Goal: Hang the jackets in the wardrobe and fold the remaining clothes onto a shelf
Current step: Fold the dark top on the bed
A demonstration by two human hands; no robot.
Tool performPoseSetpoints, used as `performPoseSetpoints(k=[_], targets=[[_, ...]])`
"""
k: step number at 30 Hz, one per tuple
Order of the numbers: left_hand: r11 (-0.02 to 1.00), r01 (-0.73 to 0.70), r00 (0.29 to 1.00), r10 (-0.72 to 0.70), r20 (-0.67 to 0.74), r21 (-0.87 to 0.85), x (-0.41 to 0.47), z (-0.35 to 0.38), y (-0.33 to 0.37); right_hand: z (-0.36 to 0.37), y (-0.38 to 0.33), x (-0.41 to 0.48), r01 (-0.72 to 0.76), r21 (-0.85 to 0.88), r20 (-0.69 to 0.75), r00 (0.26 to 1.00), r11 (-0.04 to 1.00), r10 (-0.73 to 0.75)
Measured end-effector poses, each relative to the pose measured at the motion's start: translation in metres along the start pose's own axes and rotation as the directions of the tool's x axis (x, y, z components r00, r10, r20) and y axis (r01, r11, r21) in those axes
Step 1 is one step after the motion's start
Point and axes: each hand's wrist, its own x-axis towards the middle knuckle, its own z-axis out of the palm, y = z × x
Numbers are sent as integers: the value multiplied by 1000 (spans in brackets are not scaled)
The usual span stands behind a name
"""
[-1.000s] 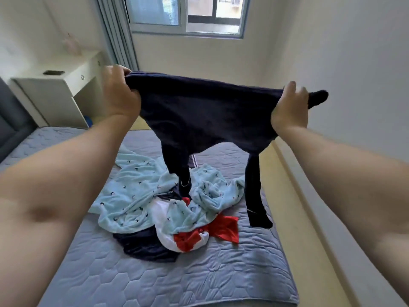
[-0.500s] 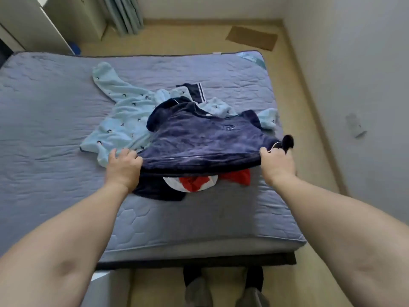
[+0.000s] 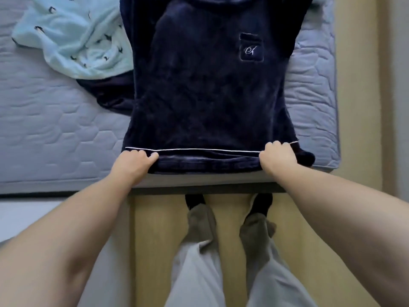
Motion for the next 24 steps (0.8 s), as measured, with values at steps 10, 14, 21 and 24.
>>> performPoseSetpoints(k=[10, 14, 21, 24], targets=[[998, -29, 982, 38, 187, -48, 2, 76, 48, 65, -69, 16, 21, 64, 362, 931, 998, -42], [996, 10, 947, 18, 320, -85, 16, 83, 66, 85, -87, 27, 22, 76, 404, 913, 997, -51], [942, 43, 942, 73, 328, -332, 37, 34, 88, 70, -82, 36, 17, 288, 291, 951, 957, -104], [903, 35, 949, 104, 298, -428, 38, -8, 95, 38, -56, 33, -25, 362, 227, 972, 932, -62]])
